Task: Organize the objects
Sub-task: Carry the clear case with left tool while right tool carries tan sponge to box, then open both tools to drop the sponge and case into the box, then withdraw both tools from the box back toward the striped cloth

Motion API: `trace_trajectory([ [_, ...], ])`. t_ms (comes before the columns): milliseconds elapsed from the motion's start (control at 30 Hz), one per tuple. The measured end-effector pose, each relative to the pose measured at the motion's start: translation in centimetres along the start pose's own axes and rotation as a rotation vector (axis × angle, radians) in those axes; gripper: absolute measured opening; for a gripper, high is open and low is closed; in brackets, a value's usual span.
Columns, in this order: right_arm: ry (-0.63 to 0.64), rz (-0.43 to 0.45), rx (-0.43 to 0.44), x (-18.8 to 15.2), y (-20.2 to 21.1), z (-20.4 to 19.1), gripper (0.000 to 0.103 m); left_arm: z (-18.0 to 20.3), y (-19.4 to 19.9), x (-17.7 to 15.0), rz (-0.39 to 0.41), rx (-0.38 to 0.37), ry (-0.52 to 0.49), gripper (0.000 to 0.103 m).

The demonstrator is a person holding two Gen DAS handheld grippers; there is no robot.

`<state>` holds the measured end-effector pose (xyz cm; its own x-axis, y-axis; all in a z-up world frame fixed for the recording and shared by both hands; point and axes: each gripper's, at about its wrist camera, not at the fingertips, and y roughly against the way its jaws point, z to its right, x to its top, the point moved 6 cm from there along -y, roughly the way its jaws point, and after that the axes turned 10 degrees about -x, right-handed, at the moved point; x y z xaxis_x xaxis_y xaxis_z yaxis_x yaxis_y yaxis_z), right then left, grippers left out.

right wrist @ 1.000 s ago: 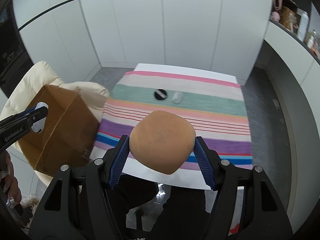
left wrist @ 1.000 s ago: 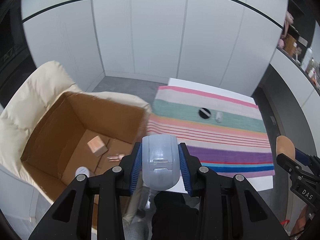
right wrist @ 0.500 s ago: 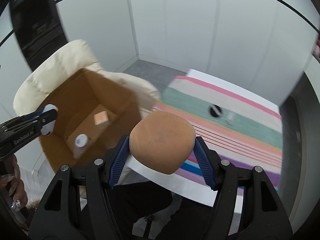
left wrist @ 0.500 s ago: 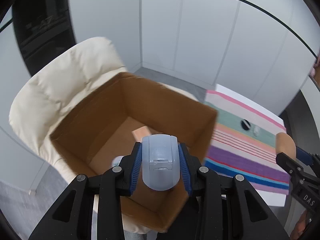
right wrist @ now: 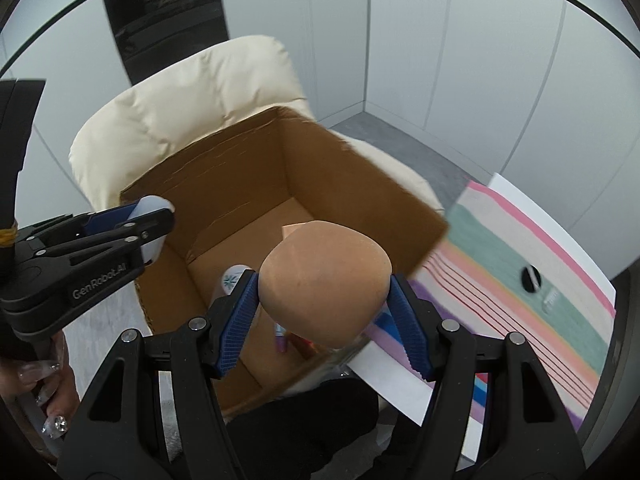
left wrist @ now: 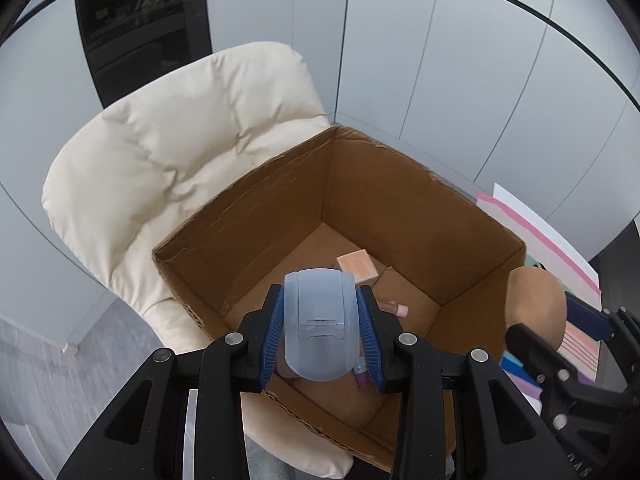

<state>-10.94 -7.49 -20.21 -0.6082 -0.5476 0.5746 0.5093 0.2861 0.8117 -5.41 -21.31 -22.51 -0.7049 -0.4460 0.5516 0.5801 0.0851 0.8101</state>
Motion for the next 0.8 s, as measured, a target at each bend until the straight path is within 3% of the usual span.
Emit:
trace_trajectory([
  [133,0.018,-0.007,0.01,0.0,-0.5,-1.0,0.069,-0.5,-0.4,0.2,0.003,-0.01,0.01,0.038],
  [167,0.029,0.001,0.021,0.0,-0.5,-1.2,0.077,-0.5,-0.3,0.2,0.007,-0.012,0.016,0.046],
  [200,0.037,0.0,0.021,0.0,-0.5,-1.4,0.085,-0.6,-0.4,0.3,0.002,-0.003,0.025,0.071],
  [233,0.042,-0.004,0.012,-0.1,-0.6,-1.5,0.103,-0.7,-0.3,0.3,-0.001,0.008,0.027,0.083],
  [267,0.04,-0.001,0.005,0.0,-0.6,-1.5,0.103,-0.7,-0.2,0.4,0.003,0.015,0.028,0.098],
  [400,0.029,0.011,0.031,-0.1,-0.3,-1.7,0.103,-0.7,0.8,0.7,0.045,0.017,0.03,0.099],
  [800,-0.003,-0.014,0.032,-0.5,-0.4,-1.0,0.103,-0.6,1.0,0.1,0.021,-0.016,0.059,0.099],
])
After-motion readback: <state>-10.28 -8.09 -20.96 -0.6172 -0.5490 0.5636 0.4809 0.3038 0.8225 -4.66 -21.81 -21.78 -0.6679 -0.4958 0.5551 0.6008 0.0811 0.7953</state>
